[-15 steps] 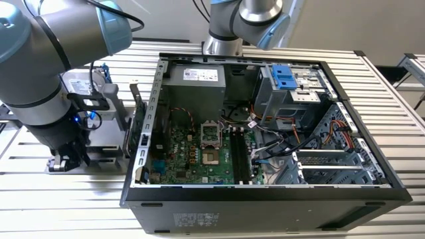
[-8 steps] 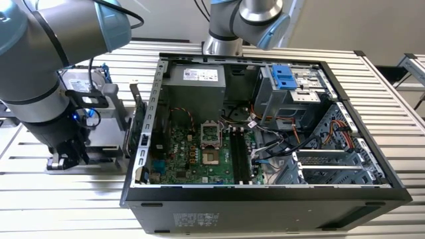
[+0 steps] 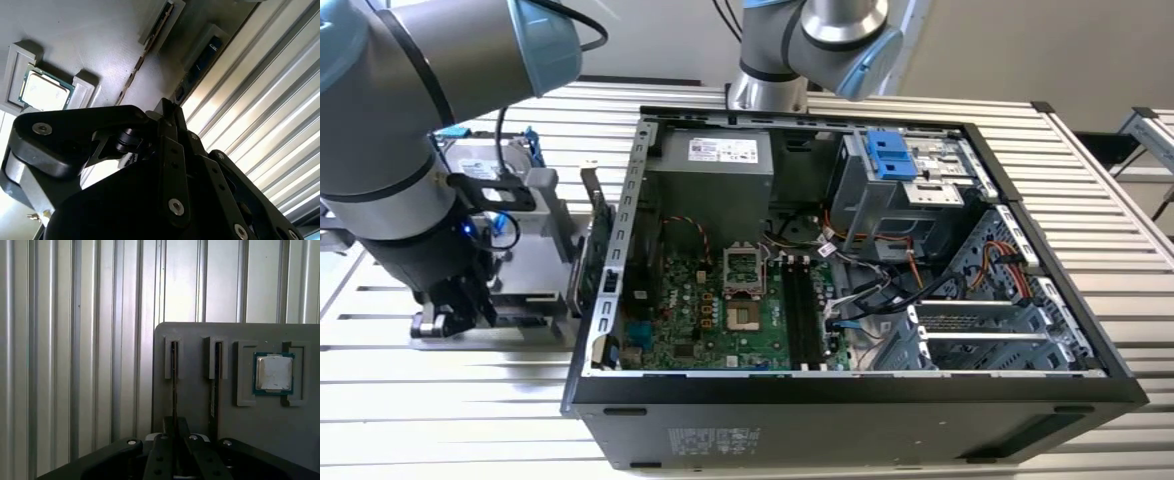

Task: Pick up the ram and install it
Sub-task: 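Pick up the ram and move it above insertion slot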

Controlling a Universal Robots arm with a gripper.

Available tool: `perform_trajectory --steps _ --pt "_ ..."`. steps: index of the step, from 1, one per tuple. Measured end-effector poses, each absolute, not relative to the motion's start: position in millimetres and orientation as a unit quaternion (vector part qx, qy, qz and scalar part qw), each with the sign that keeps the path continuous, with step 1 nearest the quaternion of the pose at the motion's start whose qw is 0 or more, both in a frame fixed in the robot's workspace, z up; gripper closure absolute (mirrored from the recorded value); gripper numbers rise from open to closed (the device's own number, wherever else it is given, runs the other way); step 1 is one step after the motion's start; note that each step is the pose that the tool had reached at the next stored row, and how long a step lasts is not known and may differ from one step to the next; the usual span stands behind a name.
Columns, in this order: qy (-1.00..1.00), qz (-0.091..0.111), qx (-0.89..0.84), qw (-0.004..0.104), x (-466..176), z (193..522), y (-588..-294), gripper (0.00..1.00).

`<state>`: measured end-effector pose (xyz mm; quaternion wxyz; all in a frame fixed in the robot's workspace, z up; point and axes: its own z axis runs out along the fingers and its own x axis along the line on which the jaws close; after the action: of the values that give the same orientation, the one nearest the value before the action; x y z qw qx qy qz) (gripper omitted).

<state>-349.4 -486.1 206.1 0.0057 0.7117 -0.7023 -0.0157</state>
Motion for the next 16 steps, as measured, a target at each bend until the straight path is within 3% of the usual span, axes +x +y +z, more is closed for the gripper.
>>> perform_trajectory --steps 16 --pt "-0.702 -0.016 0.712 0.006 -349 221 -486 1.00"
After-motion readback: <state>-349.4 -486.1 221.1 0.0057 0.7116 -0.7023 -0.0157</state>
